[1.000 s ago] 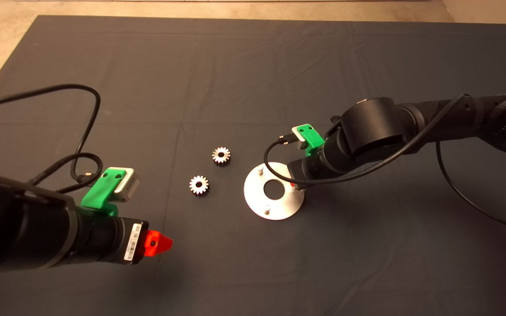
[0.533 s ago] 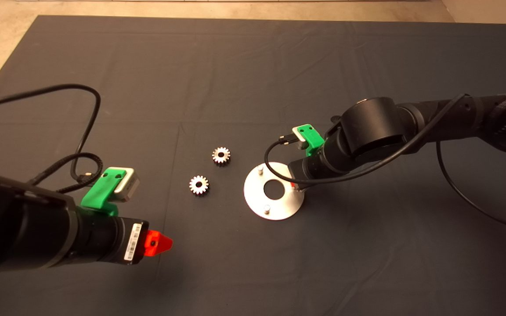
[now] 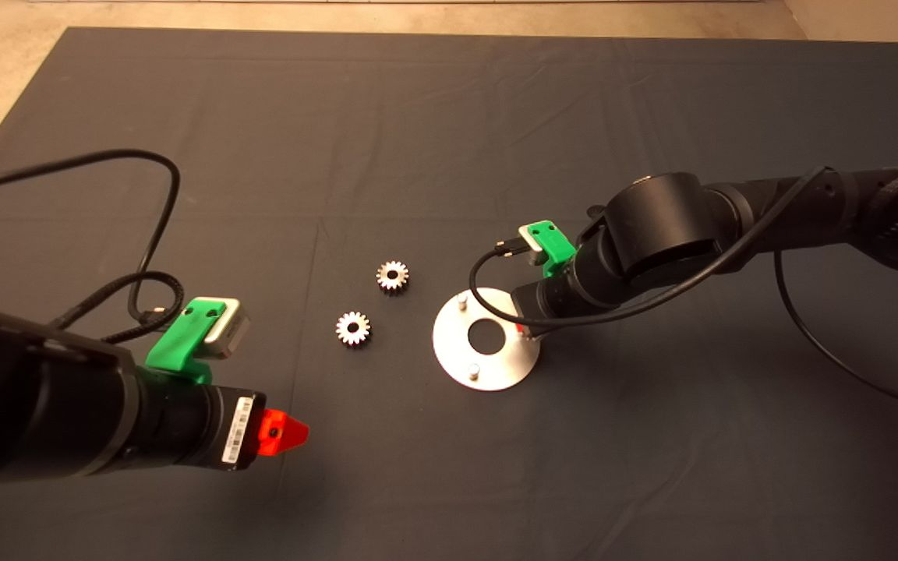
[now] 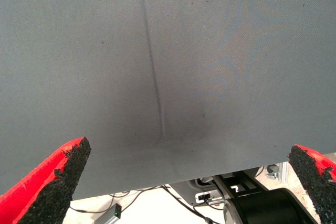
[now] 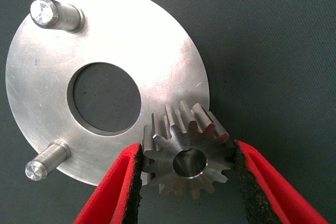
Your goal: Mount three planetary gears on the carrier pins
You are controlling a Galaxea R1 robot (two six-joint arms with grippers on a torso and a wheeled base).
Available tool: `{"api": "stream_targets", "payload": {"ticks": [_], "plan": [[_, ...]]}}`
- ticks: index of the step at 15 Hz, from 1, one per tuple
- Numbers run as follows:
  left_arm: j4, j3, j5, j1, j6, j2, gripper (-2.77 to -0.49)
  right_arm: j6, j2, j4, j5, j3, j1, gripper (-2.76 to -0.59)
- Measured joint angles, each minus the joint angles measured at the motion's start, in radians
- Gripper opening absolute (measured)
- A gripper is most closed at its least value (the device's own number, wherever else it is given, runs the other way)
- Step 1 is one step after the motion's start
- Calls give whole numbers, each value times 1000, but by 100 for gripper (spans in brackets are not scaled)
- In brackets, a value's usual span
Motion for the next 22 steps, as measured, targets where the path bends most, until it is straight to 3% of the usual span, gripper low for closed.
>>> {"api": "stream_targets", "payload": {"ticks": [13,20,22], "plan": [[0,0,0,0,0,0,-51,0,6,0,-2,-7,0,-219],[0,0,-1,0,0,3,-51,-1,6,1,-3,-16,-3,-195],[0,0,-10,0,0,3,-51,-1,7,1,-3,-16,-3,-191]]}}
